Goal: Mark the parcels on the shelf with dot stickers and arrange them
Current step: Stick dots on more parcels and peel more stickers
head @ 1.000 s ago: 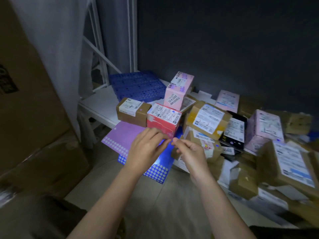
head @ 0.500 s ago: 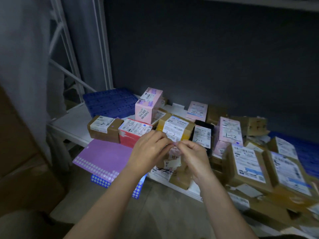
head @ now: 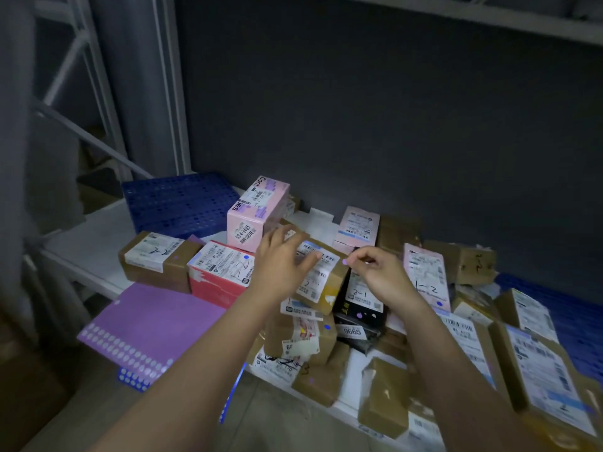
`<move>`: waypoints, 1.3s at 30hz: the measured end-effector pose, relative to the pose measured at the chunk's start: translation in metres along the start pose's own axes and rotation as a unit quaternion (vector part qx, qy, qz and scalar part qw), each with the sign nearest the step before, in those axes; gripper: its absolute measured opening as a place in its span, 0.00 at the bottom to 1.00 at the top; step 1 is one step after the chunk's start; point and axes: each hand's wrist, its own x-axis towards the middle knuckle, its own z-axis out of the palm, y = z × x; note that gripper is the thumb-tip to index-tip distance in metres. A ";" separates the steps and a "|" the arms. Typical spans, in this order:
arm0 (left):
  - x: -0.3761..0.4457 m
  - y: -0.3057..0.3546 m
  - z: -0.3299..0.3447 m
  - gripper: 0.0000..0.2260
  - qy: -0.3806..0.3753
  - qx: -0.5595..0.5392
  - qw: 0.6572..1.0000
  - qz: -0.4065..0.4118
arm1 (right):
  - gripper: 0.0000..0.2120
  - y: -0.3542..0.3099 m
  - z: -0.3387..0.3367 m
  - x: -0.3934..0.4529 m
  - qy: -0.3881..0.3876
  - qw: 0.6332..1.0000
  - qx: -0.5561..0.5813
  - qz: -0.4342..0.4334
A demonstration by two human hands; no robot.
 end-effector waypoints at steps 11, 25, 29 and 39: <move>-0.003 -0.011 0.011 0.23 -0.062 -0.011 0.998 -0.022 | 0.04 -0.005 0.000 0.028 -0.115 0.956 -0.259 -0.070; -0.011 -0.018 0.021 0.25 -0.055 -0.016 0.998 0.018 | 0.15 0.023 0.003 0.023 -0.016 0.995 0.019 0.099; -0.012 -0.019 0.023 0.25 -0.049 -0.036 0.998 0.022 | 0.13 0.030 0.007 0.016 0.015 0.986 0.117 0.121; -0.011 -0.016 0.020 0.25 -0.058 -0.047 0.997 0.017 | 0.55 0.025 0.008 0.018 -0.140 0.983 0.040 0.109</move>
